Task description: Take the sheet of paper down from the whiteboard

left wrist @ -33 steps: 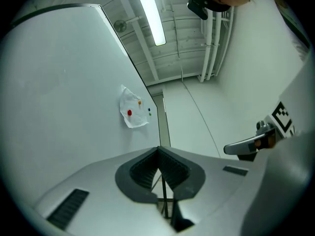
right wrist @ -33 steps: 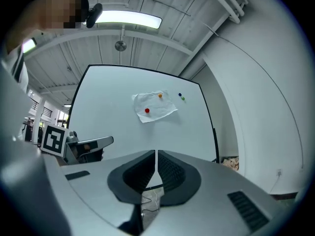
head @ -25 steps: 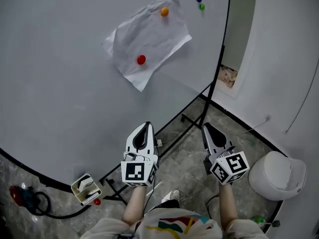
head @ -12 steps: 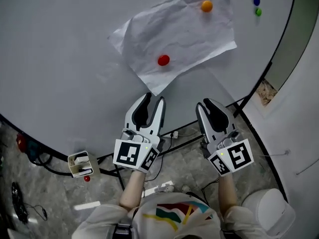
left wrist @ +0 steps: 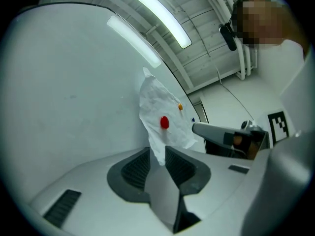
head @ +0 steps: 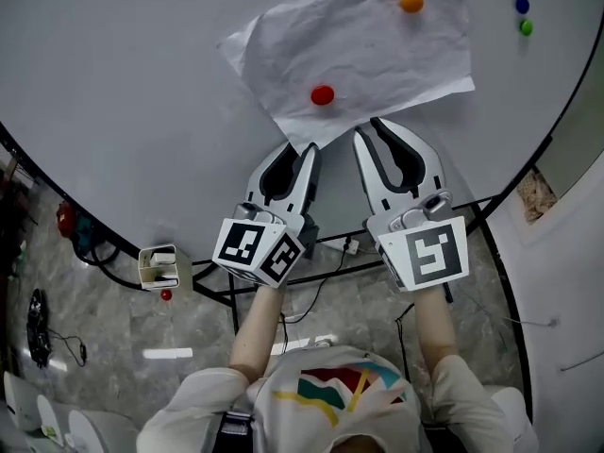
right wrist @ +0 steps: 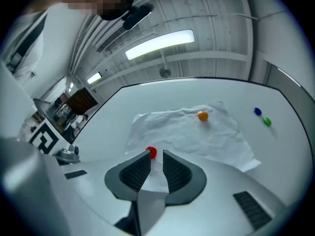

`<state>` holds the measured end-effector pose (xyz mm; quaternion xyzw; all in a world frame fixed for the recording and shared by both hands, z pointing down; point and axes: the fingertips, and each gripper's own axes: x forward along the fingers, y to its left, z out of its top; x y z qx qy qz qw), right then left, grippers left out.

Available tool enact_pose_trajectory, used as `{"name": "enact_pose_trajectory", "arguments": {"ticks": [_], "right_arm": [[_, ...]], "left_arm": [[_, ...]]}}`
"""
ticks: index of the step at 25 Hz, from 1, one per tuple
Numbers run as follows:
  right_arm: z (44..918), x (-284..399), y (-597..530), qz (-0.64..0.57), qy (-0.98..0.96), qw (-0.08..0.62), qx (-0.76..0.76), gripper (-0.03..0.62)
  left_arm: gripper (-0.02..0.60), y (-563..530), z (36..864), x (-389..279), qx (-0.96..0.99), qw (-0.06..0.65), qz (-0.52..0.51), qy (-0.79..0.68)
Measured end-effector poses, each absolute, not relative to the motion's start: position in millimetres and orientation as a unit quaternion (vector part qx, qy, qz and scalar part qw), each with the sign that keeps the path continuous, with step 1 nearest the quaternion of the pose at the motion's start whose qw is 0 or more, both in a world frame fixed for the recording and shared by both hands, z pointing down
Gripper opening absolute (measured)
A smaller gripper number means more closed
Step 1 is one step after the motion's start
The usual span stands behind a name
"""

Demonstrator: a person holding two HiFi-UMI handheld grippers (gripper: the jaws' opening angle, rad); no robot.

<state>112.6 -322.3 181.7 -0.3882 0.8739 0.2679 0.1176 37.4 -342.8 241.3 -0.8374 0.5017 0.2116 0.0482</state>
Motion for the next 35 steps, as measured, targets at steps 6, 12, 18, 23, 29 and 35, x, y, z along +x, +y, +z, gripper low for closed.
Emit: {"name": "enact_pose_trajectory", "arguments": {"ticks": [6,12,18,23,29,35], "right_arm": [[172,66,-342,0.373,0.850,0.012,-0.372,0.204],[167,53,-351,0.407,0.831,0.004,-0.380,0.202],[172,55,-359,0.412,0.823,-0.003,-0.391,0.133],[202,70,-366,0.384,0.835,-0.020,-0.393,0.132],[251,91,-376,0.345,0.849,-0.043,-0.397,0.132],[264,96,-380,0.340,0.855,-0.036,-0.390,0.132]], "left_arm": [[0.046,-343,245,33,-0.829,0.072,0.177,0.525],[0.046,-347,246,31,-0.832,0.080,0.165,0.524],[0.046,-352,245,29,-0.835,0.079,0.164,0.520],[0.046,-353,245,29,-0.833,0.079,0.170,0.520],[0.046,-352,243,28,-0.832,0.081,0.173,0.522],[0.046,-352,242,27,-0.828,0.089,0.175,0.526]]}}
